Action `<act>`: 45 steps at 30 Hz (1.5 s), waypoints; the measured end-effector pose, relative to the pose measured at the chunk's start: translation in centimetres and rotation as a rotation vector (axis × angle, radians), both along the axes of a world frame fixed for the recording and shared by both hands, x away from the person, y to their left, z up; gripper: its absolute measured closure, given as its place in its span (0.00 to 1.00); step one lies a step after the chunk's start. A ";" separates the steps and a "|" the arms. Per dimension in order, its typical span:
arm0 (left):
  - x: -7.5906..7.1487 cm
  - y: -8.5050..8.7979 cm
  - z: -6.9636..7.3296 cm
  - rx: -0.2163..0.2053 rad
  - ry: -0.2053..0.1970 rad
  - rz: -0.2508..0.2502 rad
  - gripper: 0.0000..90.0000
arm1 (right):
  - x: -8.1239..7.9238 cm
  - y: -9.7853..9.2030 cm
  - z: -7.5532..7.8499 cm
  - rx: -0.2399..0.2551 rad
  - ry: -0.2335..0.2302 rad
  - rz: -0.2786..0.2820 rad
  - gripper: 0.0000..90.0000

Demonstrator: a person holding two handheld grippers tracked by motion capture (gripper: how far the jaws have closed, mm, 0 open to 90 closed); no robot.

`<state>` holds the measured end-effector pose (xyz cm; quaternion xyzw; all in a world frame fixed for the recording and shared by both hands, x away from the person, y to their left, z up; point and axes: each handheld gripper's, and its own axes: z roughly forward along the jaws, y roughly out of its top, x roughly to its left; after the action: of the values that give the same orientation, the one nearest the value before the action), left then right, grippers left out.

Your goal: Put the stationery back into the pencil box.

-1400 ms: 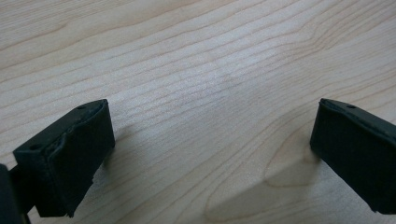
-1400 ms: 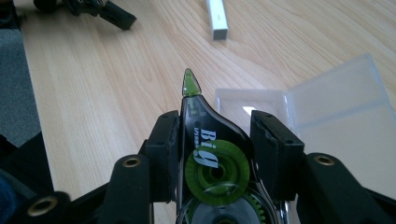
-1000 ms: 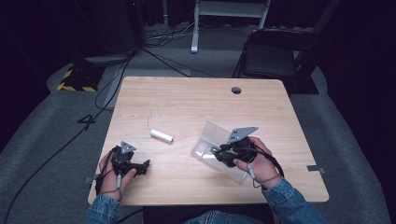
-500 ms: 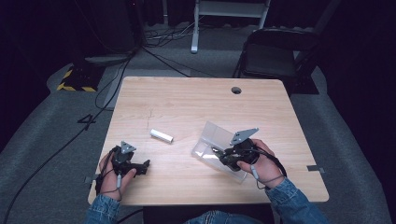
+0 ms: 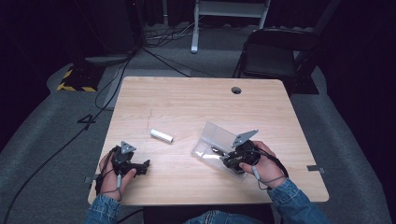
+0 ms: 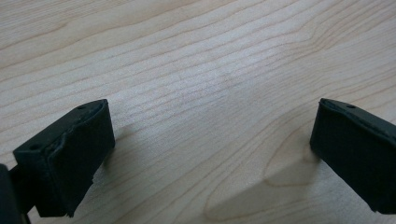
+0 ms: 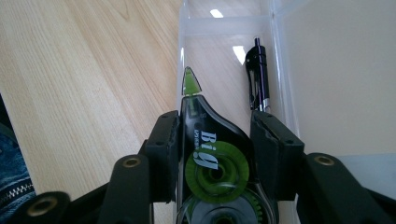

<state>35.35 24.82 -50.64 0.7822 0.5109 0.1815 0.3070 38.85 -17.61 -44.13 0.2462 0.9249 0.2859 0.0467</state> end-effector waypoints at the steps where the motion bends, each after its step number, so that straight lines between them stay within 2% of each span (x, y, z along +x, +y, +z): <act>1: 0.0 0.0 0.0 0.000 0.000 0.000 0.00 | 0.0 0.0 -0.1 -0.005 0.006 0.002 0.61; 13: 0.0 0.0 0.0 0.000 0.000 0.000 0.00 | 0.2 0.1 -0.7 -0.033 0.057 0.006 0.61; 29: 0.0 0.0 0.0 0.000 0.000 0.000 0.00 | 0.4 0.0 -1.2 -0.042 0.076 0.018 0.61; 45: 0.0 0.0 0.0 0.000 0.000 0.000 0.00 | 0.5 -0.1 -1.8 -0.034 0.101 0.006 0.60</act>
<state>35.35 24.82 -50.64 0.7821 0.5110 0.1813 0.3071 39.38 -17.69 -45.89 0.2568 0.9315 0.2574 0.0035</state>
